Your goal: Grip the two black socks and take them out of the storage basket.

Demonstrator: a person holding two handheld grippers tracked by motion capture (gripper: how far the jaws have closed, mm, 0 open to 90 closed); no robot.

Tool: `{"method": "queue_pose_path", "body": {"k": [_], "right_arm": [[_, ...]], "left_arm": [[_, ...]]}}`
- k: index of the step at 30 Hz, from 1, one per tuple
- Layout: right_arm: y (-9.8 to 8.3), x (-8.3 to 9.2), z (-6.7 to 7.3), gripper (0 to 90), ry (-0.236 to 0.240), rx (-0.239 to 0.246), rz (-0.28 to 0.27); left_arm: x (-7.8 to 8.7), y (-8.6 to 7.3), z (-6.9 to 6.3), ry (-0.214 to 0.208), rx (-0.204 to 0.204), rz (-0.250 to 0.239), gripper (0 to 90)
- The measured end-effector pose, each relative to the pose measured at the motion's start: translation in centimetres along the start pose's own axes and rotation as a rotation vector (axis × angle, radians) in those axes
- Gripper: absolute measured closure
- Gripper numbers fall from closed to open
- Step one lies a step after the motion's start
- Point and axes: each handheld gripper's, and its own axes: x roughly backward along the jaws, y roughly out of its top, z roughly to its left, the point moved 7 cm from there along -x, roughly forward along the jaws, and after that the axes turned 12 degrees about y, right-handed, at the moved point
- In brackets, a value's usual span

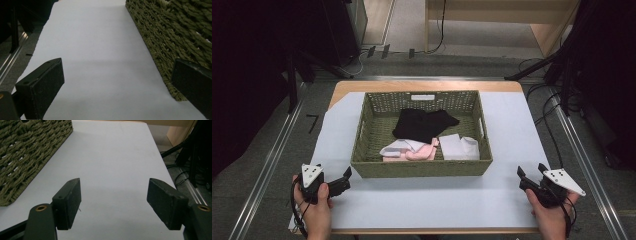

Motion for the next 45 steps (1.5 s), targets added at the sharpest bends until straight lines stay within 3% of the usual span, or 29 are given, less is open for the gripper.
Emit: {"method": "queue_pose_path", "body": {"k": [4,7,14,22,25,31,38,45], "right_arm": [[0.5,0.2,-0.4,31.4,0.004,-0.053,-0.021],[1.6,0.1,0.1,33.0,0.017,-0.046,-0.032],[4.7,-0.5,3.4,32.6,0.093,-0.039,-0.05],[9.6,-1.5,6.4,35.1,0.133,-0.065,-0.11],[11.0,-2.1,7.7,35.7,0.145,-0.043,-0.111],[13.3,-3.5,10.4,35.7,0.171,-0.004,-0.087],[15.0,-6.4,13.7,34.4,0.197,0.055,-0.04],[15.8,-10.0,16.2,33.4,0.228,0.092,0.067]], "left_arm": [[0.2,0.0,0.1,-0.012,0.006,-0.014,0.1],[0.2,0.0,-0.2,-0.014,-0.02,-0.016,0.1],[0.3,0.0,-0.5,-0.032,-0.043,-0.036,0.1],[0.4,0.0,-0.5,-0.038,-0.039,-0.033,0.1],[0.4,0.0,-0.4,-0.047,-0.034,-0.037,0.1],[0.3,0.0,-0.5,-0.044,-0.043,-0.031,0.1],[0.4,0.0,-0.5,-0.045,-0.047,-0.037,0.1],[0.3,0.0,-0.7,-0.041,-0.061,-0.029,0.1]]}}
